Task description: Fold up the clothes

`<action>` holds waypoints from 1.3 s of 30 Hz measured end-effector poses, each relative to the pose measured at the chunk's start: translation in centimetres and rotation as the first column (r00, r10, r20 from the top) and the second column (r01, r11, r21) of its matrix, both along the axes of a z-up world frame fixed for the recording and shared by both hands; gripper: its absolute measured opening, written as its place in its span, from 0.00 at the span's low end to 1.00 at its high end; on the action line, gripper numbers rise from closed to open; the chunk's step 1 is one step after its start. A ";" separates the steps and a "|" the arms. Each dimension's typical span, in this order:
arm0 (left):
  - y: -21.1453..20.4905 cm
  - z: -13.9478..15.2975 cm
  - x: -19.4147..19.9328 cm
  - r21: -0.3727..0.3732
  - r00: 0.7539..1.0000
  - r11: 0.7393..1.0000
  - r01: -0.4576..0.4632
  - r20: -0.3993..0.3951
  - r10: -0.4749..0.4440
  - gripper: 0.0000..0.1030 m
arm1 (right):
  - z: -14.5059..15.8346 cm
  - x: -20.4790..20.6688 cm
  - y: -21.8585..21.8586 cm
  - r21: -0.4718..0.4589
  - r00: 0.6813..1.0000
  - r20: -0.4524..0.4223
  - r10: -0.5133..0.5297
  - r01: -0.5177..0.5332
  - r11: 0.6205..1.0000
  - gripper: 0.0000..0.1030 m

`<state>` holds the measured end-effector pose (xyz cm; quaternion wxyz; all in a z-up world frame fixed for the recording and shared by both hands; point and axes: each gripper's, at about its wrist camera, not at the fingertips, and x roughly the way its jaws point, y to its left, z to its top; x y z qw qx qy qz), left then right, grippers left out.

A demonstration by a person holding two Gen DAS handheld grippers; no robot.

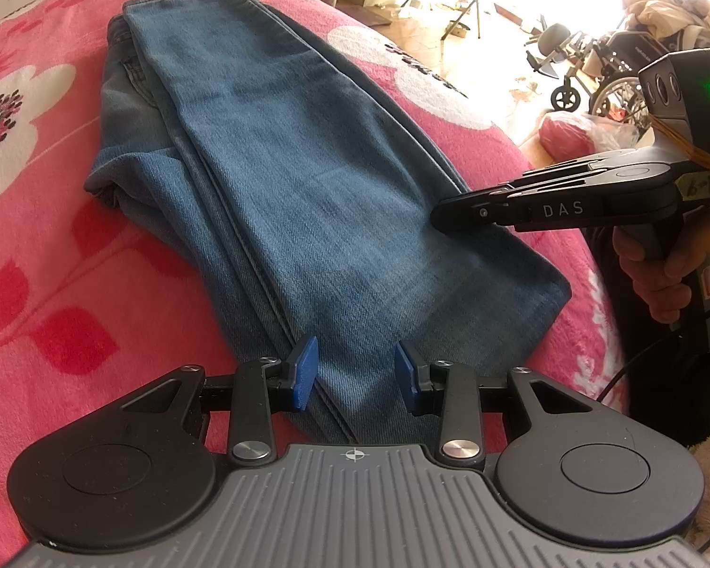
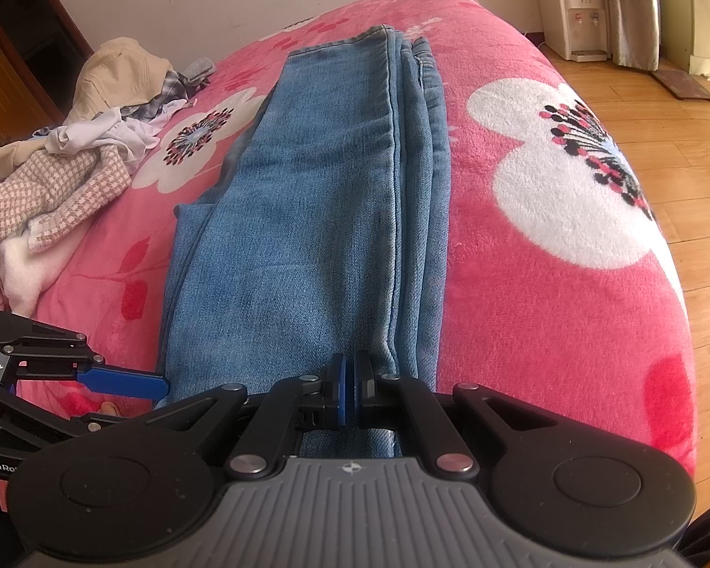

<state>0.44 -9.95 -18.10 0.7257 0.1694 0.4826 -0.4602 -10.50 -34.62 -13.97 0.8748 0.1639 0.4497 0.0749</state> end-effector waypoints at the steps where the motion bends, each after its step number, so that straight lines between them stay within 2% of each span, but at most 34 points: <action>1: 0.0 0.0 0.0 0.000 1.000 1.000 0.000 0.000 0.000 0.34 | 0.0 0.0 0.0 0.000 1.000 0.000 0.000 0.000 1.000 0.01; 39: 0.0 -0.1 0.1 0.000 1.000 1.000 0.004 -0.006 -0.004 0.35 | 0.0 0.0 0.1 -0.005 1.000 0.000 0.001 -0.001 1.000 0.01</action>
